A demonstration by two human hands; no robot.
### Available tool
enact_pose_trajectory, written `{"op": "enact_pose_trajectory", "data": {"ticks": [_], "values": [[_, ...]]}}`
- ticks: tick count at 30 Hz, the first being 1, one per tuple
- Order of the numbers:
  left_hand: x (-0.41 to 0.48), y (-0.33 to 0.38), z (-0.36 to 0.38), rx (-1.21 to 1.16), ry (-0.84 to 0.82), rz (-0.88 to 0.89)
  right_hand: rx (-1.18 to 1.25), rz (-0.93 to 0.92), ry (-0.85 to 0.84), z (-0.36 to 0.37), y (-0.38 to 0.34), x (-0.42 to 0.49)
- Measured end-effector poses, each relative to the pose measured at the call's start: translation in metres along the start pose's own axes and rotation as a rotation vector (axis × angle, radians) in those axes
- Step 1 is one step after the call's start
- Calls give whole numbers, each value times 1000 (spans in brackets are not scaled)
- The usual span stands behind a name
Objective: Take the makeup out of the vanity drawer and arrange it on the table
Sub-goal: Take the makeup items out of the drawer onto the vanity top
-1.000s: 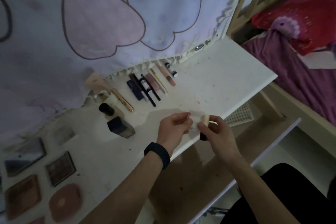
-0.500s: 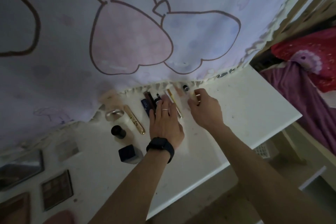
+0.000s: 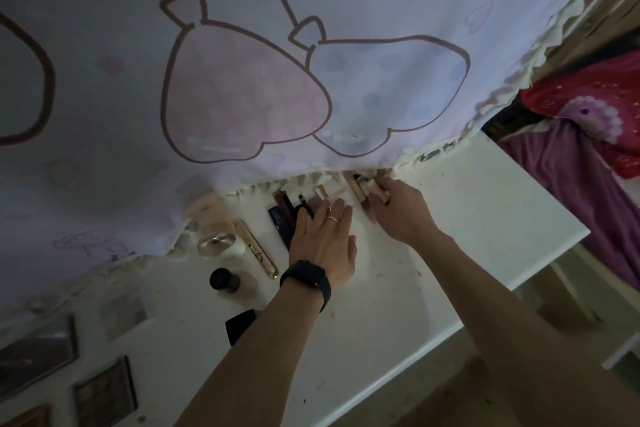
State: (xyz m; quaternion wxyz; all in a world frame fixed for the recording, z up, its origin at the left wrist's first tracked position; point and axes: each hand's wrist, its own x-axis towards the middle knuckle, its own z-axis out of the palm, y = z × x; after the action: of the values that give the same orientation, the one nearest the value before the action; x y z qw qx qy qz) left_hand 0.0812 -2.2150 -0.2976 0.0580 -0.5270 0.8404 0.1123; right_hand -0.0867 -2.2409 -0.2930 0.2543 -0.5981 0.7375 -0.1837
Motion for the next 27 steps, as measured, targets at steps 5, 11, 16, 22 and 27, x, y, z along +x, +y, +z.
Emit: {"op": "enact_pose_trajectory", "data": {"ticks": [5,11,16,22,27], "values": [[-1,5,-2,3,-32,-13,22,12,-18,1,-2,1],[0,10,-9,39,20,-71,32,37,15,-3,0,3],[0,9,-13,101,-24,-79,-24,64,39,0,-12,4],[-5,8,-13,103,-46,-80,-54,-37,71,11,-12,-17],[-5,9,-10,92,-38,-86,24,-75,123,12,-8,-32]]}}
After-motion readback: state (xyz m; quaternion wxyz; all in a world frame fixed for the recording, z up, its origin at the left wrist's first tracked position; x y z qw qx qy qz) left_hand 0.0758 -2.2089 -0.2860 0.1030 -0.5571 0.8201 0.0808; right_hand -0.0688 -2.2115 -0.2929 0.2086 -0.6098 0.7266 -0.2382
